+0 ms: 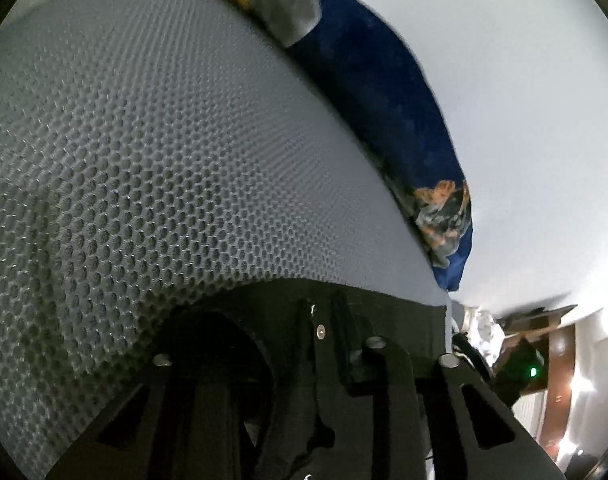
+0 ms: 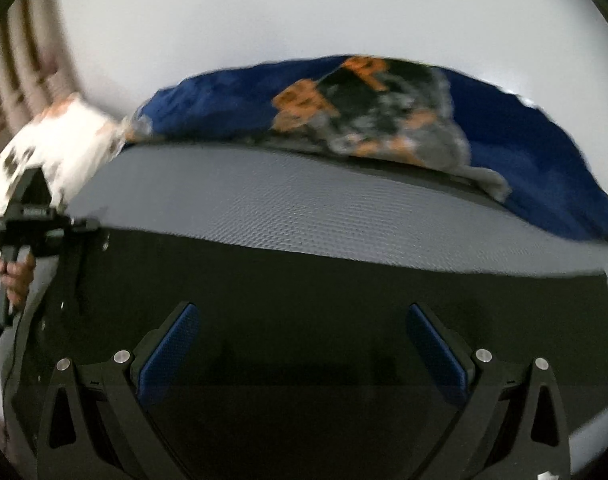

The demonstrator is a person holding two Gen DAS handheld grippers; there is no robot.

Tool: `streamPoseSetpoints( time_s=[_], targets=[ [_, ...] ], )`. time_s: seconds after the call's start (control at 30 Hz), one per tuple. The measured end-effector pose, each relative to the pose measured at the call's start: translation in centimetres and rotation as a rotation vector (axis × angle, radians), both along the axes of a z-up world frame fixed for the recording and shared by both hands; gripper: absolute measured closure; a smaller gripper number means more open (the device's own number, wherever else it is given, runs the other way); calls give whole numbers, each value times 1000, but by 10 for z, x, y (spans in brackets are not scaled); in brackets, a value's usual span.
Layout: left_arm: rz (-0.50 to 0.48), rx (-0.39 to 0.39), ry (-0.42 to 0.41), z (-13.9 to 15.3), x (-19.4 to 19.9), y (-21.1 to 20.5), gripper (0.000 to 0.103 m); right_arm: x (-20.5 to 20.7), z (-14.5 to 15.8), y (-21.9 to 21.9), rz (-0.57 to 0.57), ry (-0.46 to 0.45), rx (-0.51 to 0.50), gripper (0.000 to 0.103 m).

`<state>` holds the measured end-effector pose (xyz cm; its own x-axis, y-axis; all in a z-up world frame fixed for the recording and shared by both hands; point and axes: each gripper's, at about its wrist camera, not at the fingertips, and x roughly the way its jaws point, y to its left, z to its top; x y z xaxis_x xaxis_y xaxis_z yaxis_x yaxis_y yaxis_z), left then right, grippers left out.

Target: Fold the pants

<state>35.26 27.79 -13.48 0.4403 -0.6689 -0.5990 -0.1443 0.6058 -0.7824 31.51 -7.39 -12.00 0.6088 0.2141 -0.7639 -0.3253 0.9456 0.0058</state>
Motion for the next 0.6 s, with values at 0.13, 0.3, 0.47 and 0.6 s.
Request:
streamPoseSetpoints(
  time_s=[0.13,0.3,0.47,0.6],
  targets=[
    [-2,14,-106,28,-16,-4,92,24,-4,8,155,25,-60,0],
    [-41,42,-264,77,-43,-16,93,55,-4,22,370,96,-62,2],
    [-67,49,-340,103,-64,-23,93,80,-10,30,529,185,-67,15],
    [-63,68,-357,113,-77,-20,93,92,-24,35,627,271,-101,25]
  ],
)
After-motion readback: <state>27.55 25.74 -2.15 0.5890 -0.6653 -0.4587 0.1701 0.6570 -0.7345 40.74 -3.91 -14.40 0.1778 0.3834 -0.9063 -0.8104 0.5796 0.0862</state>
